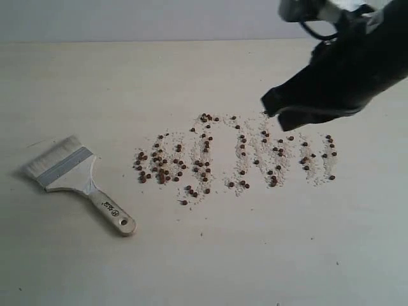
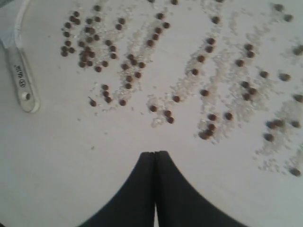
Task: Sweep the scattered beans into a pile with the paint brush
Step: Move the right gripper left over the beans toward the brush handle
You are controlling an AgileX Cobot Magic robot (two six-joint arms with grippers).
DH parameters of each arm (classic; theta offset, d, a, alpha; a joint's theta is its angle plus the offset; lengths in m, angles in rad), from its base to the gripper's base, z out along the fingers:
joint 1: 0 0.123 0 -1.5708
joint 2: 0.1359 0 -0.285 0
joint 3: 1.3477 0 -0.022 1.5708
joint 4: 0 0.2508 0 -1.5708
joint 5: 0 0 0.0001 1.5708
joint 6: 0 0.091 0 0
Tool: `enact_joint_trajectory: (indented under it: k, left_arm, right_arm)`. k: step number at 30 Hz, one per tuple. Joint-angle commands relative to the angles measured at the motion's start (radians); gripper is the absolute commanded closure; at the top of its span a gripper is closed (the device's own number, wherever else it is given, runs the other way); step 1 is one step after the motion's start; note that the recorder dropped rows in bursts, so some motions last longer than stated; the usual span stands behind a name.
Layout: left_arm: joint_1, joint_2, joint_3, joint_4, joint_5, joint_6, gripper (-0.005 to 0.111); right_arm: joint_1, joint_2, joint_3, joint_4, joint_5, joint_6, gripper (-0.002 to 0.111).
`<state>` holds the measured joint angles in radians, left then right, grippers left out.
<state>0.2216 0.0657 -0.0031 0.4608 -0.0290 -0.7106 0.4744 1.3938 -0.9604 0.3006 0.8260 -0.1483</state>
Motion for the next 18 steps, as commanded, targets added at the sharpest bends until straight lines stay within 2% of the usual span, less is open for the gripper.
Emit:
enact_joint_trajectory:
  k: [1,7,15,18]
  left_arm:
    - [-0.001,-0.005,0.003,0.001,-0.005,0.003,0.107]
    - [-0.001,-0.005,0.003,0.001,-0.005,0.003,0.107]
    - [-0.001,-0.005,0.003,0.001,-0.005,0.003,0.107]
    - [-0.001,-0.005,0.003,0.001,-0.005,0.003,0.107]
  right_arm:
    - [0.055,0.057,0.0,0.011,-0.047,-0.033,0.108]
    - [0.083,0.169,-0.027,0.073,-0.036,-0.072,0.108]
    - [0.237,0.388,-0.263,-0.027,0.032,-0.078,0.108]
    - [0.293,0.449,-0.338,-0.056,0.047,-0.093,0.102]
